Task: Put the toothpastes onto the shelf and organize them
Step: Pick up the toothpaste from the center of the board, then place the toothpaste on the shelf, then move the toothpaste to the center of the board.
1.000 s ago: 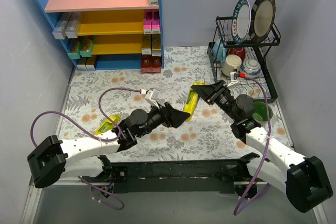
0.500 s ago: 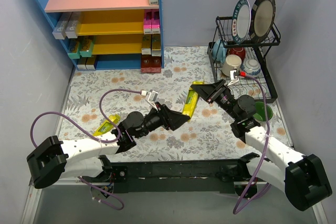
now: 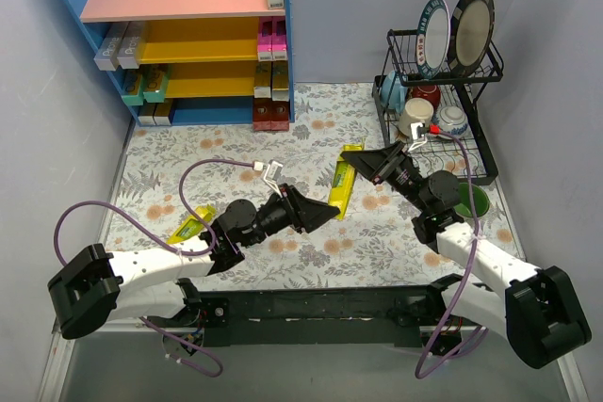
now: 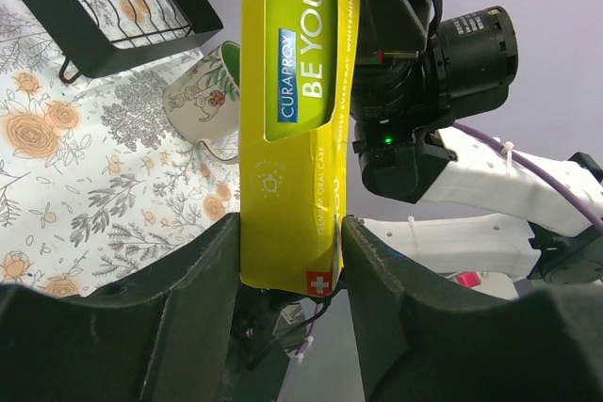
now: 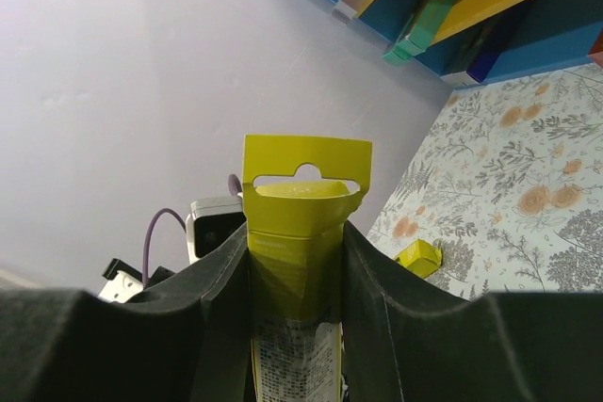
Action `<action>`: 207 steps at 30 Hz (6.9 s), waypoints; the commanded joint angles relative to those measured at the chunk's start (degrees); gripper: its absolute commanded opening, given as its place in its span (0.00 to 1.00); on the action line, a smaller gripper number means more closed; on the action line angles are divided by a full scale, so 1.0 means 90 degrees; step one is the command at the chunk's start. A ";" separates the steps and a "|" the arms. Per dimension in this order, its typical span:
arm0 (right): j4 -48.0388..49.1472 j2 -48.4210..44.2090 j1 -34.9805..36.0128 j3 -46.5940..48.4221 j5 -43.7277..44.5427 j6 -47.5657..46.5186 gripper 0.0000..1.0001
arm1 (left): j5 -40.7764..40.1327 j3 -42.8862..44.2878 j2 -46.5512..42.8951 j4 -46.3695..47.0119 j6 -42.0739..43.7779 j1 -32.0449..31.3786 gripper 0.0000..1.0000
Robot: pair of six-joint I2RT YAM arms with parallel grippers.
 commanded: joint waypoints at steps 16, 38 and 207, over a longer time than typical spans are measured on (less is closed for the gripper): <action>0.1990 0.0658 -0.0023 0.0118 -0.0770 0.0465 0.44 | 0.0614 -0.0283 0.0056 0.0770 -0.0326 0.0270 0.49; 0.1767 0.0738 -0.0042 0.0265 -0.1190 0.0027 0.73 | 0.0624 0.0194 -0.0168 -0.0489 0.0327 0.0387 0.28; -0.7365 -0.1811 -0.0853 0.1290 -0.0966 -0.6264 0.93 | -0.2442 0.1690 -0.0208 -0.9005 0.0905 0.5065 0.98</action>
